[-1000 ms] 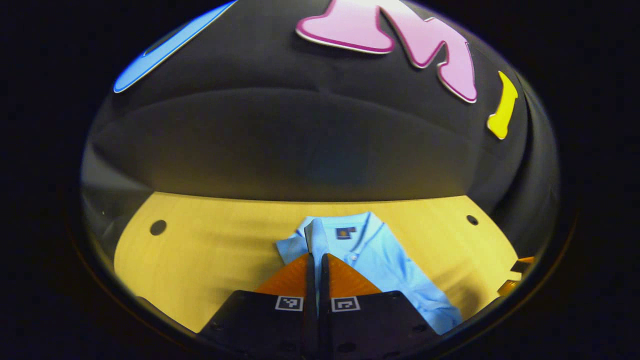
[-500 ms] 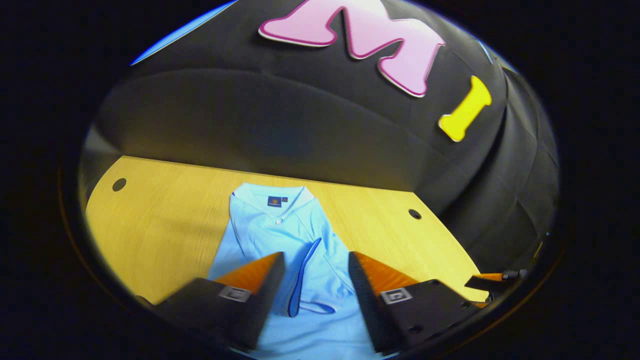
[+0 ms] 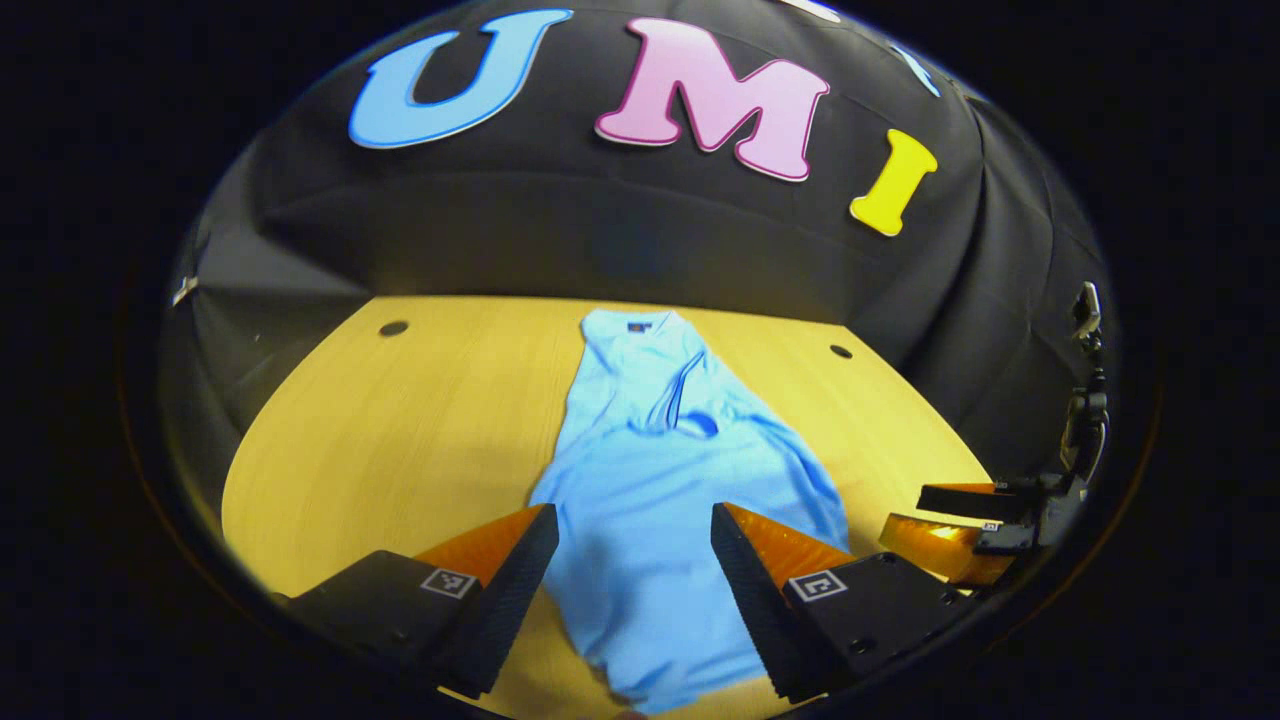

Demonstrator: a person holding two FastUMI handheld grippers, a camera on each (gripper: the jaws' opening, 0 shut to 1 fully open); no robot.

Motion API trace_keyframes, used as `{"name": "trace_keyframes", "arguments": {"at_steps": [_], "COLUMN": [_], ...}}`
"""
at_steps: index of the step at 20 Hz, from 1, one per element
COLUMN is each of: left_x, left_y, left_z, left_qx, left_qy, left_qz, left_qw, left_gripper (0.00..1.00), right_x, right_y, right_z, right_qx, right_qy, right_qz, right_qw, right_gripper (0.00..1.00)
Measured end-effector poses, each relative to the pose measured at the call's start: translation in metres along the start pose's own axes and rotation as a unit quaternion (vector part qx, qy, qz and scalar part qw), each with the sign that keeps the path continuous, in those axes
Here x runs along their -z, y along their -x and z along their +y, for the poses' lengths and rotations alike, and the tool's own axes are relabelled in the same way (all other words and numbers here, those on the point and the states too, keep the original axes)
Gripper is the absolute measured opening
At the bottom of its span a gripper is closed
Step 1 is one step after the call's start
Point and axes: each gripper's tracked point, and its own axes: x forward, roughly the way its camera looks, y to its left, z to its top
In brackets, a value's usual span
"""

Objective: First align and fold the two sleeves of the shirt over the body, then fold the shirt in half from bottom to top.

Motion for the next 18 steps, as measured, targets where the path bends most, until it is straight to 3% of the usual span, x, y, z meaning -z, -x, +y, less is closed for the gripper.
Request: {"name": "trace_keyframes", "arguments": {"at_steps": [1,6,7,8,9,12,13,14,15,17,18], "left_x": [0.022,0.095,0.104,0.111,0.116,0.126,0.127,0.128,0.129,0.13,0.132], "left_y": [0.008,0.022,0.022,0.021,0.018,0.007,0.008,0.006,0.004,0.003,0.003], "left_z": [0.004,-0.001,-0.006,-0.011,-0.013,-0.012,-0.015,-0.011,-0.016,-0.024,-0.028], "left_qx": [-0.006,-0.021,-0.02,-0.019,-0.022,-0.045,-0.046,-0.058,-0.052,-0.048,-0.045], "left_qy": [0.007,0.012,0.009,0.006,0.002,-0.018,-0.027,-0.045,-0.059,-0.055,-0.046], "left_qz": [0.015,0.065,0.071,0.076,0.08,0.084,0.085,0.087,0.081,0.082,0.086], "left_qw": [1.0,0.998,0.997,0.997,0.997,0.995,0.995,0.993,0.994,0.994,0.994], "left_gripper": [0.97,0.98,0.98,0.98,0.98,0.99,0.98,0.98,0.97,0.77,0.65], "right_x": [0.012,0.063,0.07,0.077,0.083,0.091,0.094,0.091,0.094,0.095,0.095], "right_y": [0.003,0.017,0.016,0.016,0.016,0.01,0.01,0.007,0.007,0.005,0.005], "right_z": [0.003,0.01,0.011,0.012,0.011,0.007,0.009,0.005,0.001,0.009,0.012], "right_qx": [-0.001,0.004,0.003,0.003,0.006,0.013,0.015,0.024,0.037,0.028,0.027], "right_qy": [-0.001,-0.001,-0.003,-0.004,-0.003,0.0,0.006,0.016,0.029,0.035,0.035], "right_qz": [0.011,0.048,0.054,0.059,0.064,0.063,0.064,0.061,0.065,0.068,0.073], "right_qw": [1.0,0.999,0.999,0.998,0.998,0.998,0.998,0.998,0.997,0.997,0.996], "right_gripper": [0.92,0.92,0.97,0.92,0.97,0.98,0.92,0.92,0.97,0.72,0.54]}}
